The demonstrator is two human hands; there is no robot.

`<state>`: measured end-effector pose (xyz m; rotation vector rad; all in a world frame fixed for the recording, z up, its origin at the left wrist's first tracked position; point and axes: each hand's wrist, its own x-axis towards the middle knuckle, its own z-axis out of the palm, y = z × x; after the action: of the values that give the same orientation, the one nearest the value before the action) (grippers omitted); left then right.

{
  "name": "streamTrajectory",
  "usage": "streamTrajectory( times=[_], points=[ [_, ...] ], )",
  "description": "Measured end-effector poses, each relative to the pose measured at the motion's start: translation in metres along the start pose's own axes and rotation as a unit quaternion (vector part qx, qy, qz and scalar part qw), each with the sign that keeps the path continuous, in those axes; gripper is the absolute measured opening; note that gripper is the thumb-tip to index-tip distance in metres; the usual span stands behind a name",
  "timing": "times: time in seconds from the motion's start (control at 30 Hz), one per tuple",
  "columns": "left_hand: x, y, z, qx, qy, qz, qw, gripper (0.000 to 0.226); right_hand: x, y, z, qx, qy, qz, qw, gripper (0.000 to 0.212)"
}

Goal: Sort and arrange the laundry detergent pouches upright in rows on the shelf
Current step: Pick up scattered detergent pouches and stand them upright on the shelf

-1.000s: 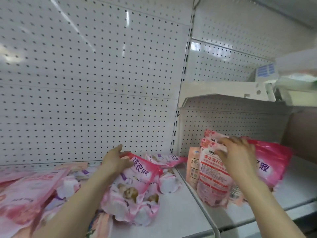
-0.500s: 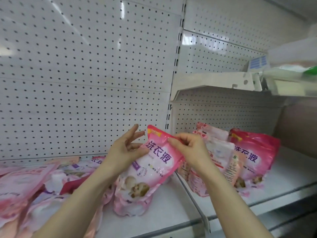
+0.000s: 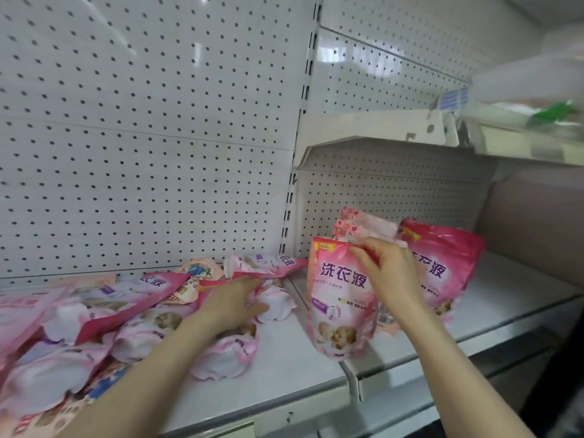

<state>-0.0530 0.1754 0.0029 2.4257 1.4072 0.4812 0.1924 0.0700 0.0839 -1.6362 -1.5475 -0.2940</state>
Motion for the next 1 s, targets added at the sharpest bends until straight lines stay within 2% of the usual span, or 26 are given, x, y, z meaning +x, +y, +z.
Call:
streamTrajectory(
  times=[0.17, 0.27, 0.33, 0.37, 0.43, 0.5, 0.57, 0.63, 0.7, 0.8, 0.87, 1.0],
  points=[
    [0.012, 0.003, 0.004, 0.077, -0.043, 0.015, 0.996, 0.057, 0.007, -0.011, -0.010, -0.099, 0.014, -0.040, 0.994, 0.016],
    [0.007, 0.006, 0.001, 0.119, -0.089, 0.005, 0.989, 0.038, 0.008, -0.019, -0.008, -0.125, 0.024, -0.057, 0.990, 0.027],
    [0.004, 0.003, -0.004, 0.108, -0.104, 0.001, 0.989, 0.034, 0.005, -0.023, -0.002, -0.141, 0.034, -0.080, 0.986, 0.032],
    [0.005, 0.000, -0.008, 0.102, -0.084, 0.008, 0.991, 0.033, 0.003, -0.024, 0.003, -0.156, 0.045, -0.091, 0.983, 0.034],
    [0.012, -0.008, -0.017, 0.092, 0.013, 0.020, 0.996, 0.027, -0.001, -0.024, 0.012, -0.180, 0.070, -0.099, 0.976, 0.040],
    [0.026, -0.012, -0.022, 0.095, 0.086, 0.026, 0.991, 0.032, -0.003, -0.022, 0.020, -0.186, 0.081, -0.101, 0.974, 0.043],
    [0.044, -0.015, -0.021, 0.108, 0.070, 0.026, 0.991, 0.046, -0.006, -0.019, 0.026, -0.200, 0.087, -0.107, 0.970, 0.045],
    [0.066, -0.019, -0.013, 0.156, 0.032, 0.014, 0.987, 0.050, -0.009, -0.014, 0.028, -0.213, 0.091, -0.113, 0.966, 0.046],
    [0.083, -0.023, -0.002, 0.237, 0.016, -0.004, 0.971, 0.036, -0.008, -0.010, 0.028, -0.215, 0.093, -0.114, 0.965, 0.047],
    [0.089, -0.018, 0.000, 0.305, 0.051, -0.017, 0.951, 0.018, -0.004, -0.007, 0.025, -0.231, 0.101, -0.116, 0.961, 0.048],
    [0.088, -0.014, -0.004, 0.276, 0.097, -0.020, 0.956, 0.015, -0.003, -0.007, 0.024, -0.249, 0.104, -0.111, 0.957, 0.048],
    [0.067, -0.013, -0.030, 0.099, 0.216, -0.039, 0.971, 0.021, -0.005, -0.020, 0.025, -0.230, 0.173, -0.146, 0.946, 0.039]
  ],
)
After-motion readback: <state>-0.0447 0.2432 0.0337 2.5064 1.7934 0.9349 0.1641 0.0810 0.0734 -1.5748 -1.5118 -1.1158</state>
